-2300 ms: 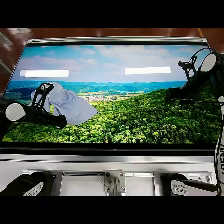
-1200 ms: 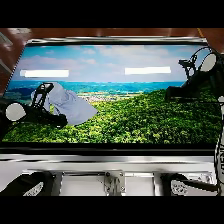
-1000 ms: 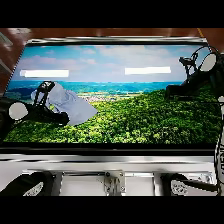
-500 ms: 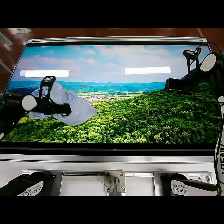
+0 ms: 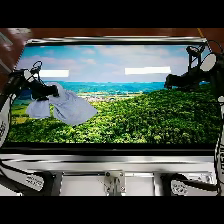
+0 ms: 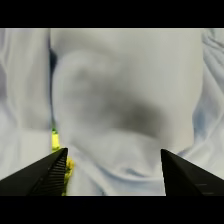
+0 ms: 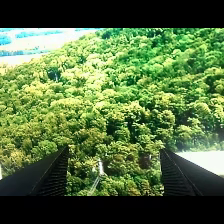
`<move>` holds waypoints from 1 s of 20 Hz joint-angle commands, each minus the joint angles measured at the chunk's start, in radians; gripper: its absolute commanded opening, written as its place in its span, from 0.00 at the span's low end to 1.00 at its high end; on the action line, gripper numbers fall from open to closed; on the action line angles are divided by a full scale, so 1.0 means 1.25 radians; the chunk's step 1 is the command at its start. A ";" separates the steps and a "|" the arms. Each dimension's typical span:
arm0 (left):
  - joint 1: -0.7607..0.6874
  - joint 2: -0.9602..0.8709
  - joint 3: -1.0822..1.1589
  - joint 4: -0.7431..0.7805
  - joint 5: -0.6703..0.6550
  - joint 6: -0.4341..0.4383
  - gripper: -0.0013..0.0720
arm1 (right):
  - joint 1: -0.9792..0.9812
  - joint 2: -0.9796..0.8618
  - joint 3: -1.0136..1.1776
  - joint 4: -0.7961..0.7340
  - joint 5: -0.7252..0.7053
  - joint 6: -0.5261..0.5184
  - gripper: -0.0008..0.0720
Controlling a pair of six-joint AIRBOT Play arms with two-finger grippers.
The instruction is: Fold the shirts.
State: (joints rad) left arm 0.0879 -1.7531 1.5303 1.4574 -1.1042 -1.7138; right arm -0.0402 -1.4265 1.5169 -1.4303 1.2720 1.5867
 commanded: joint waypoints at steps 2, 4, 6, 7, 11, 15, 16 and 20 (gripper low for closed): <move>0.023 -0.119 0.064 -0.132 0.017 -0.002 0.98 | 0.000 0.000 0.000 0.000 -0.005 0.011 0.94; 0.024 -0.132 0.064 -0.178 0.001 -0.013 0.55 | 0.000 0.000 0.000 0.003 -0.006 0.011 0.94; 0.024 -0.127 0.072 -0.216 -0.029 0.001 0.07 | 0.000 0.000 0.000 0.010 -0.002 0.011 0.94; 0.023 -0.114 0.083 -0.246 -0.038 0.030 0.07 | 0.000 0.000 0.000 0.008 0.004 0.007 0.94; -0.033 0.038 0.146 -0.273 -0.040 0.147 0.07 | -0.001 0.000 0.000 -0.034 0.007 -0.055 0.94; -0.152 0.300 0.158 -0.272 -0.038 0.189 0.07 | 0.007 0.039 0.045 -0.028 0.146 -0.072 0.77; -0.189 0.364 0.158 -0.272 -0.038 0.189 0.07 | 0.011 0.069 0.053 -0.028 0.154 -0.082 0.77; -0.332 0.529 0.158 -0.272 -0.023 0.149 0.07 | 0.010 0.246 0.062 -0.014 0.155 -0.085 0.91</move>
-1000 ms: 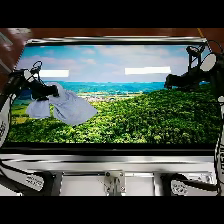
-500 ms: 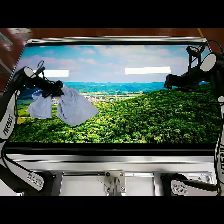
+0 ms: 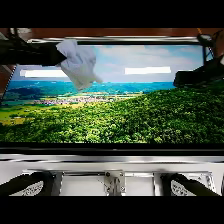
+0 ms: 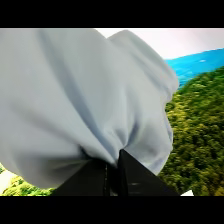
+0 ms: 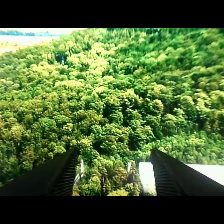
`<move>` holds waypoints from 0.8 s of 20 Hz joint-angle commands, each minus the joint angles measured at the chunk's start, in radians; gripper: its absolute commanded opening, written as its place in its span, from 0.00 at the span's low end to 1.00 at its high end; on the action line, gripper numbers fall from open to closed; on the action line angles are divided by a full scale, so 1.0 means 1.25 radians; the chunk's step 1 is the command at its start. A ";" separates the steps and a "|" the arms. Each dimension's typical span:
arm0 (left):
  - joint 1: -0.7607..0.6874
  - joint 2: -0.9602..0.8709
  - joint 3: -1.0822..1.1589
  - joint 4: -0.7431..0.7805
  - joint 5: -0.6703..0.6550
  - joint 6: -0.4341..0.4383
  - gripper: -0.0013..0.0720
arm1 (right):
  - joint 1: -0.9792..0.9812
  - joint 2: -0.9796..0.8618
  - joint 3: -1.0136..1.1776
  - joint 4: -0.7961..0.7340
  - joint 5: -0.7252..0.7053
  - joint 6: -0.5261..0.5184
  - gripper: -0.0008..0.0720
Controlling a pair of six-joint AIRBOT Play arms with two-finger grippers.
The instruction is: Fold the shirts.
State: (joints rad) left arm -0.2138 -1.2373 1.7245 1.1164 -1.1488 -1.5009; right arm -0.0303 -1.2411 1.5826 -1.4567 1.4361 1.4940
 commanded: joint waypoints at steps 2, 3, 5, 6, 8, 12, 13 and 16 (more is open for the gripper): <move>-0.156 0.135 0.002 0.002 0.011 -0.034 0.07 | 0.002 0.182 0.009 0.006 0.044 -0.011 0.95; -0.186 0.132 0.000 0.005 0.012 -0.042 0.07 | 0.002 0.217 0.009 0.005 0.065 -0.011 0.95; -0.247 0.114 -0.028 0.017 0.031 -0.067 0.07 | 0.002 0.260 0.009 -0.016 0.138 -0.011 0.95; -0.278 0.103 -0.060 0.016 0.056 -0.072 0.07 | 0.002 0.270 0.009 -0.028 0.187 -0.010 0.95; -0.339 0.079 -0.142 0.016 0.119 -0.094 0.07 | 0.002 0.272 0.005 -0.047 0.260 -0.010 0.95; -0.461 -0.005 -0.314 0.000 0.266 -0.165 0.07 | 0.002 0.272 -0.089 -0.054 0.236 -0.002 0.94; -0.487 -0.034 -0.340 -0.020 0.308 -0.175 0.07 | 0.002 0.272 -0.128 -0.054 0.211 0.000 0.94; -0.552 -0.154 -0.357 -0.083 0.402 -0.174 0.13 | 0.002 0.272 -0.274 -0.054 0.097 0.019 0.94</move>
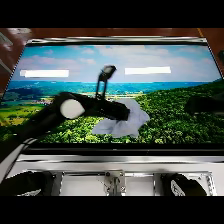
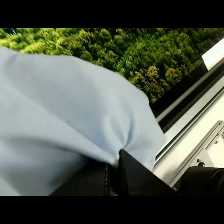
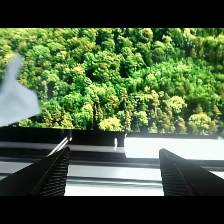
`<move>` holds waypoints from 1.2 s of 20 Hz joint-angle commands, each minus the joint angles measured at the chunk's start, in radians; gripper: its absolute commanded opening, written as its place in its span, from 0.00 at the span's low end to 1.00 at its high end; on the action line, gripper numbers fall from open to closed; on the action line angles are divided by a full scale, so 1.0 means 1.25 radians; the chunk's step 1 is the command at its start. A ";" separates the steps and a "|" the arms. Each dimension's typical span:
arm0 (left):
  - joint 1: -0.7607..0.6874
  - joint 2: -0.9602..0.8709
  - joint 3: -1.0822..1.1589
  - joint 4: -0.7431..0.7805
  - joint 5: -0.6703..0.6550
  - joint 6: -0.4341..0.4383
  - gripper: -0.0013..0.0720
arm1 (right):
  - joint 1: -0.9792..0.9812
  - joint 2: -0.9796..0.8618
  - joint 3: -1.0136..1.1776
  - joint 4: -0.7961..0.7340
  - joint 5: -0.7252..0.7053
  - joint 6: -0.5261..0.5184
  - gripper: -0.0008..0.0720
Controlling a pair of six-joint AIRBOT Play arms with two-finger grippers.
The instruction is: Fold the shirts.
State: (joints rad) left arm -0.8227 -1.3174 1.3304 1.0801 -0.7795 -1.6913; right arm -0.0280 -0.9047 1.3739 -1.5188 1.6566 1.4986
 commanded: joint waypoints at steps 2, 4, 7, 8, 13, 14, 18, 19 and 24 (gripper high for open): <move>-0.063 -0.154 -0.021 -0.106 0.109 -0.025 0.97 | 0.001 0.003 -0.196 -0.001 -0.165 0.052 0.94; -0.005 -0.169 0.004 -0.096 0.037 -0.019 0.98 | 0.000 0.003 -0.236 0.001 -0.210 0.057 0.94; 0.171 -0.143 0.031 -0.011 -0.205 -0.009 0.98 | -0.025 0.003 -0.238 -0.054 -0.224 0.043 0.95; 0.231 -0.130 0.030 0.021 -0.293 0.012 0.98 | -0.044 0.003 -0.238 -0.085 -0.223 0.035 0.95; 0.415 -0.047 -0.120 0.056 -0.431 0.063 0.98 | -0.228 0.001 -0.299 0.054 -0.240 -0.015 0.94; 0.422 -0.040 -0.173 0.025 -0.405 0.066 0.98 | -0.266 0.001 -0.338 0.140 -0.246 -0.046 0.94; 0.417 -0.053 -0.357 -0.167 -0.242 0.111 0.99 | -0.314 0.001 -0.485 0.342 -0.252 -0.135 0.94; 0.415 -0.054 -0.385 -0.198 -0.193 0.111 0.99 | -0.313 0.001 -0.510 0.348 -0.251 -0.140 0.94; 0.405 -0.073 -0.405 -0.256 -0.040 0.108 0.98 | -0.313 0.001 -0.561 0.353 -0.280 -0.140 0.95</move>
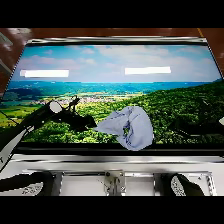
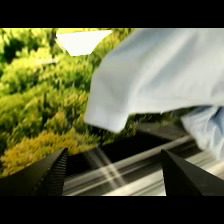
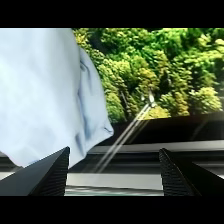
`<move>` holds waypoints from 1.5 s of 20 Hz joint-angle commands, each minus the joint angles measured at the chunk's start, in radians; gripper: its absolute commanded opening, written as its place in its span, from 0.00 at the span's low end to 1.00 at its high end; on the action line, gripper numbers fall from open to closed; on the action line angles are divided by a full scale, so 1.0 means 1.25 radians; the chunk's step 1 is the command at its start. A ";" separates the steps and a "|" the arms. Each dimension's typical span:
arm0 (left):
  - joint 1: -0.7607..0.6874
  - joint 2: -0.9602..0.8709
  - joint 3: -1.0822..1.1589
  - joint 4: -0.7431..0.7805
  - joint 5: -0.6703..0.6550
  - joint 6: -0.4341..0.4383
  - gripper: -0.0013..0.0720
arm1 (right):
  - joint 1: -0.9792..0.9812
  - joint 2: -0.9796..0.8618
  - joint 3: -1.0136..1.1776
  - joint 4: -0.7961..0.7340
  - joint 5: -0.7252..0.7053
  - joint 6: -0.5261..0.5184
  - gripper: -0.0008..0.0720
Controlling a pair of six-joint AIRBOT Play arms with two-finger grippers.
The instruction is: Fold the shirts.
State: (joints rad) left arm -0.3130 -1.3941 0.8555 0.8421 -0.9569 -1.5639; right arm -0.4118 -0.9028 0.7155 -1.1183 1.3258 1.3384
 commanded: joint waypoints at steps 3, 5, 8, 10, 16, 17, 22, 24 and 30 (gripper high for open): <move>-0.031 -0.056 -0.023 -0.115 0.133 0.007 0.98 | -0.006 0.000 -0.063 0.034 -0.046 0.008 0.94; -0.059 -0.095 -0.018 -0.119 0.150 0.006 0.98 | -0.006 0.000 -0.092 0.062 -0.065 0.009 0.95; -0.083 -0.125 -0.008 -0.152 0.172 0.014 0.57 | -0.006 0.000 -0.132 0.117 -0.088 0.009 0.95; -0.084 -0.124 0.003 -0.154 0.161 0.052 0.09 | -0.006 0.000 -0.179 0.179 -0.134 0.009 0.95; -0.074 -0.087 0.024 -0.153 0.143 0.109 0.07 | 0.170 -0.083 -0.255 0.275 -0.270 -0.007 0.95; -0.073 -0.076 0.024 -0.153 0.143 0.112 0.07 | 0.206 -0.106 -0.255 0.300 -0.311 -0.014 0.94; -0.001 0.016 0.067 -0.147 0.150 0.163 0.07 | 0.240 -0.156 -0.178 0.322 -0.320 -0.045 0.11; 0.030 0.084 0.122 -0.147 0.152 0.222 0.07 | 0.240 -0.138 -0.075 0.267 -0.214 -0.132 0.11; 0.151 0.364 0.396 -0.104 0.152 0.270 0.07 | 0.241 0.023 0.447 0.168 -0.085 -0.128 0.11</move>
State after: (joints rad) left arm -0.1963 -1.0904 1.1992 0.6769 -0.7723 -1.2598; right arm -0.1131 -0.9554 0.9924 -0.8631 1.1698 1.1904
